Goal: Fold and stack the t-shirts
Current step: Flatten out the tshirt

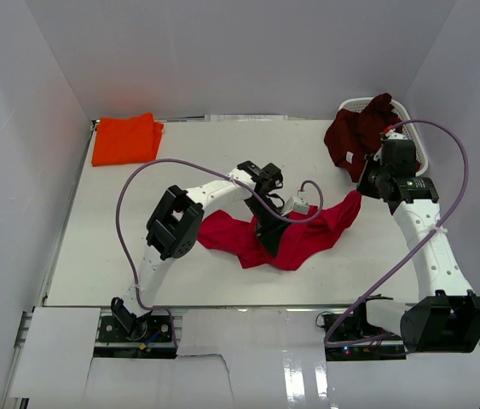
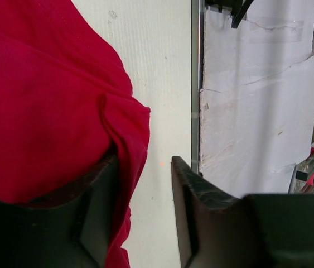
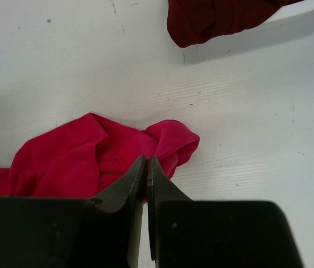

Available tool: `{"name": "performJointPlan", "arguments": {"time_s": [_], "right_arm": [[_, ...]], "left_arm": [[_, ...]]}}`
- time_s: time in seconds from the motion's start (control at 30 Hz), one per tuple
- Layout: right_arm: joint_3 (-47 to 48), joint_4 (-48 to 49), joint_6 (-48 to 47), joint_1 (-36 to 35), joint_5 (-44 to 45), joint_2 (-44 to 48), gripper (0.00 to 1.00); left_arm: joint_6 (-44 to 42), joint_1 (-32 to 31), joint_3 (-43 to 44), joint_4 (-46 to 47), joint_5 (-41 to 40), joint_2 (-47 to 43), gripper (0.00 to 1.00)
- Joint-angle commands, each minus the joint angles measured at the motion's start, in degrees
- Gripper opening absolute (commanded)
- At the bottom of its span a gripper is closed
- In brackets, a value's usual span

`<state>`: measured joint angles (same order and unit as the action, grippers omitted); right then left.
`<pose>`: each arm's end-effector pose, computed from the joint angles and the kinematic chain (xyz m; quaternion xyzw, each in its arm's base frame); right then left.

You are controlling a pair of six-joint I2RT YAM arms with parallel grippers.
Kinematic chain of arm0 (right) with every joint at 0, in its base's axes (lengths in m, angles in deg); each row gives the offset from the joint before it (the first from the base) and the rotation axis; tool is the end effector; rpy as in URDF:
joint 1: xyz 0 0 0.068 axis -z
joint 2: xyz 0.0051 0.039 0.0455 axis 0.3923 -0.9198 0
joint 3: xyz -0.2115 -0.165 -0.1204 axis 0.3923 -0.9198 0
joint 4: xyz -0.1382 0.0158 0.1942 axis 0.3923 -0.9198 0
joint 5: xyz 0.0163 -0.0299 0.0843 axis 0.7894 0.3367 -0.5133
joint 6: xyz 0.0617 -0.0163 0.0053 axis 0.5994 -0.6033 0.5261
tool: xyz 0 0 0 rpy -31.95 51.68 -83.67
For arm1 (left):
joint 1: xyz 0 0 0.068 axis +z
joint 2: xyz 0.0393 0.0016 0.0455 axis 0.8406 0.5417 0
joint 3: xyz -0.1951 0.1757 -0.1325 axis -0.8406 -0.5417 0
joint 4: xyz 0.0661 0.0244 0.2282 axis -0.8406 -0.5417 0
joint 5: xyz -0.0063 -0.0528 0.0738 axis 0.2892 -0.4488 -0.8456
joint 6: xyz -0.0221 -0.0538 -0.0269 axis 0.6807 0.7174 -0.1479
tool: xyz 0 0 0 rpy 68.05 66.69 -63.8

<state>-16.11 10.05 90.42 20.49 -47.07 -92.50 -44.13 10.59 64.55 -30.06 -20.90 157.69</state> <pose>0.2289 0.0059 0.3520 0.1153 0.8962 0.0248 0.4278 0.2661 -0.3393 0.2006 -0.5801 -0.6814 0.4431 0.0537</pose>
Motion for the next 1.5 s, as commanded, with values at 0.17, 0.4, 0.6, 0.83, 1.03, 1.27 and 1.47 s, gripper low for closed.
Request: {"name": "performJointPlan", "arguments": {"time_s": [0.17,0.4,0.6,0.83,1.03,1.27,1.47], "right_arm": [[-0.30,1.77,-0.09,0.33,-0.20,0.88,0.08],[-0.12,1.68,-0.09,0.33,-0.38,0.88,0.08],[-0.39,1.77,0.00,0.24,-0.73,1.06,0.08],[-0.91,2.12,-0.09,0.24,-0.91,1.23,0.08],[-0.65,2.12,-0.09,0.24,-1.08,0.89,0.08],[-0.39,2.29,0.00,0.33,-1.52,0.62,0.08],[-0.48,2.47,0.09,0.24,-2.14,0.27,0.08]], "left_arm": [[0.75,-0.15,-6.37,3.35,0.25,-5.27,0.45],[4.09,-0.15,-15.87,9.07,-2.39,-14.58,0.53],[4.79,-0.24,-17.46,10.39,-3.79,-19.69,0.57],[6.02,-0.32,-15.97,11.27,-5.20,-20.04,0.59],[11.29,-0.76,-14.82,16.80,-13.71,-20.74,0.59],[11.03,-1.81,-26.23,29.26,-23.64,-32.94,0.50],[11.82,-4.45,-40.71,40.59,-31.91,-46.46,0.45]]}}
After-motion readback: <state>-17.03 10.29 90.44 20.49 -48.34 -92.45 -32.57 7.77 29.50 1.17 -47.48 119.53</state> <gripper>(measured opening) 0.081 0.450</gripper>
